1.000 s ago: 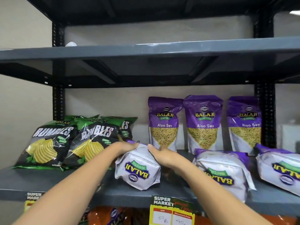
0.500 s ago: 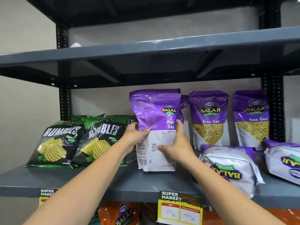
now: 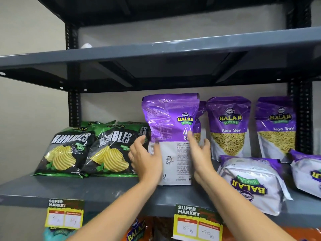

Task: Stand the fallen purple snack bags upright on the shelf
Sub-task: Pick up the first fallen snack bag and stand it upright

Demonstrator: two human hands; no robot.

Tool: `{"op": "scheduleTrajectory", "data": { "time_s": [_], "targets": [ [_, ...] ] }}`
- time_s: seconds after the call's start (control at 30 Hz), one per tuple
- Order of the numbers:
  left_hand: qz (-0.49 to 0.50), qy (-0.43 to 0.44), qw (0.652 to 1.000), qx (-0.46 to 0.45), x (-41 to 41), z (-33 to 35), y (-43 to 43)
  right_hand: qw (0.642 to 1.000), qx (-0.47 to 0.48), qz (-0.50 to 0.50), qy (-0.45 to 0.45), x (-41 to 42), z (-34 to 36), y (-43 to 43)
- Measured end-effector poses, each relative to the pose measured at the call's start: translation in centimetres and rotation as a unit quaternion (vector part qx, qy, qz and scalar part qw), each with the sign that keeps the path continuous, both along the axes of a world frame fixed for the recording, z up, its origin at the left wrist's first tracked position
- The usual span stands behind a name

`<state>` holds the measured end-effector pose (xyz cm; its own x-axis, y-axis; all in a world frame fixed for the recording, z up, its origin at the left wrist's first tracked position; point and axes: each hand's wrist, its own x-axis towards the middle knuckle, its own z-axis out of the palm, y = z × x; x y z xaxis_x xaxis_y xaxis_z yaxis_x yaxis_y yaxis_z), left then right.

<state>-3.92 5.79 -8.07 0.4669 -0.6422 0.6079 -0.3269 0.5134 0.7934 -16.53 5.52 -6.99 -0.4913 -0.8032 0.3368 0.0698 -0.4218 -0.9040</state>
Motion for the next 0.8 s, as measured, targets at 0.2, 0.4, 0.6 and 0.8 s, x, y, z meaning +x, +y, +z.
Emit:
{"op": "scheduleTrajectory", "data": {
  "time_s": [0.2,0.4,0.6,0.8],
  "targets": [
    [-0.155,-0.050,0.985,0.059,-3.1,-1.9,2.7,0.986,0.033,0.030,-0.160,-0.9,2.1,-1.4],
    [-0.156,-0.040,0.979,0.122,-3.6,-1.4,1.7,0.992,0.063,0.037,-0.104,-0.9,2.3,-1.1],
    [-0.175,-0.032,0.973,0.150,-3.6,-1.1,-0.4,0.996,0.041,0.018,-0.081,-1.6,1.5,-1.2],
    [-0.344,-0.013,0.929,0.136,-2.3,-0.9,-2.5,0.999,-0.005,0.029,-0.041,-0.9,1.1,-0.9]
  ]
}}
